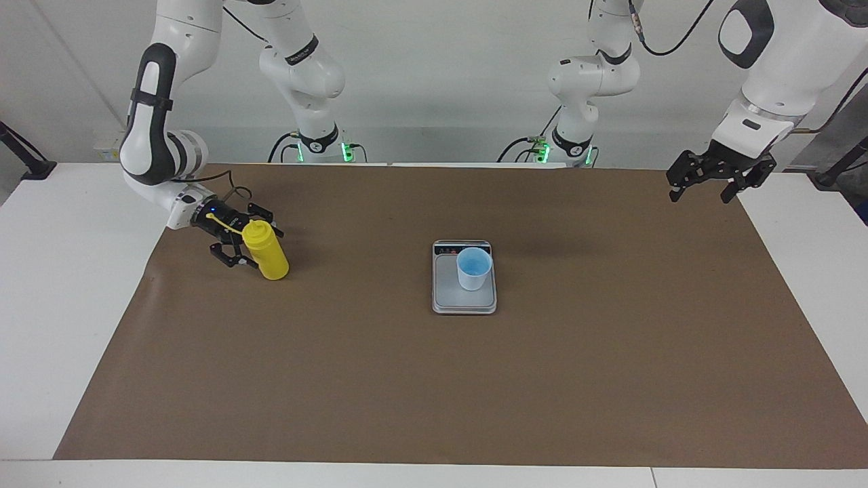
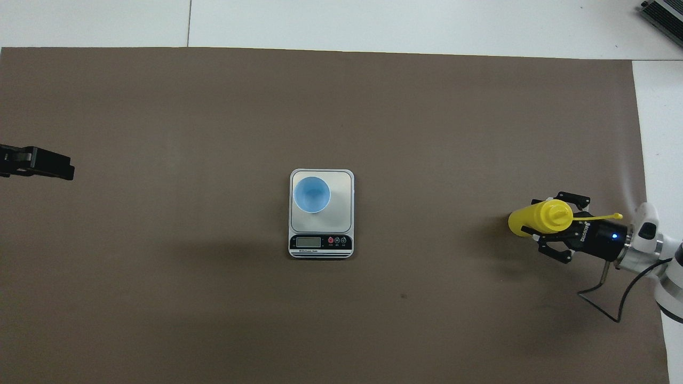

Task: Pour seasoning into cup on scale with both arms
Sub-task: 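Lower the yellow bottle onto the table and release it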

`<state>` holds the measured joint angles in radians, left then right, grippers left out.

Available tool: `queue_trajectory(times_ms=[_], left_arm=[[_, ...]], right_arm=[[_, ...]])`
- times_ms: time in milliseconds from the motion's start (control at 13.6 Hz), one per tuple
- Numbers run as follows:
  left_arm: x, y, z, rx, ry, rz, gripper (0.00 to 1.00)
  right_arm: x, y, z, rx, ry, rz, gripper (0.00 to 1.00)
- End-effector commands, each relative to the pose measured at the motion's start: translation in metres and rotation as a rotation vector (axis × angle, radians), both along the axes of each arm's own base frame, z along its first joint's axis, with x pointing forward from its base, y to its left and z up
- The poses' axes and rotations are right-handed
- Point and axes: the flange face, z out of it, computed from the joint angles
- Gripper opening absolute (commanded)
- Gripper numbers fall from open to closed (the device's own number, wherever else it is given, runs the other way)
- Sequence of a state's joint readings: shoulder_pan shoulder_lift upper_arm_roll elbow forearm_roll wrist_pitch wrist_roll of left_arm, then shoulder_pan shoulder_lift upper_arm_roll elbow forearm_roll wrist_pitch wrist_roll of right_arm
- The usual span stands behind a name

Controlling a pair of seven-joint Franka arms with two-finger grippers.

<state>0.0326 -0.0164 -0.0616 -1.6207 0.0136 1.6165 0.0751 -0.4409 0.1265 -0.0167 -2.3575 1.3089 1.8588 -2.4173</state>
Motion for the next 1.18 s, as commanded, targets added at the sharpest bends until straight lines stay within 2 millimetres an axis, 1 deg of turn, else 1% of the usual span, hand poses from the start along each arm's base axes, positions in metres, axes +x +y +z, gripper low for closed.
queue_trajectory(times_ms=[0,147,442,515,662,810,957,1030,1104], left_arm=[[-0.009,0.001,0.002,-0.015,0.002,0.008,1.00],[-0.009,0.001,0.002,-0.015,0.002,0.007,1.00],[-0.009,0.001,0.002,-0.015,0.003,0.008,1.00],[-0.009,0.001,0.002,-0.015,0.002,0.007,1.00],[-0.009,0.001,0.002,-0.015,0.002,0.007,1.00],[-0.009,0.001,0.002,-0.015,0.003,0.007,1.00],[-0.009,0.001,0.002,-0.015,0.002,0.008,1.00],[-0.009,0.001,0.002,-0.015,0.003,0.008,1.00],[-0.009,0.001,0.002,-0.015,0.002,0.007,1.00]], right_arm=[[0.005,-0.003,0.017,0.005,-0.014,-0.024,1.00],[0.005,-0.002,0.033,-0.008,0.002,-0.017,1.00],[-0.004,-0.010,0.041,-0.067,0.011,0.030,1.00],[-0.007,-0.013,0.040,-0.077,0.018,0.039,1.00],[-0.015,-0.029,0.042,-0.111,0.028,0.043,1.00],[-0.023,-0.041,0.040,-0.136,0.044,0.049,1.00],[-0.027,-0.048,0.042,-0.150,0.054,0.048,1.00],[-0.029,-0.051,0.049,-0.170,0.069,0.051,1.00],[-0.027,-0.055,0.062,-0.211,0.084,0.061,1.00]])
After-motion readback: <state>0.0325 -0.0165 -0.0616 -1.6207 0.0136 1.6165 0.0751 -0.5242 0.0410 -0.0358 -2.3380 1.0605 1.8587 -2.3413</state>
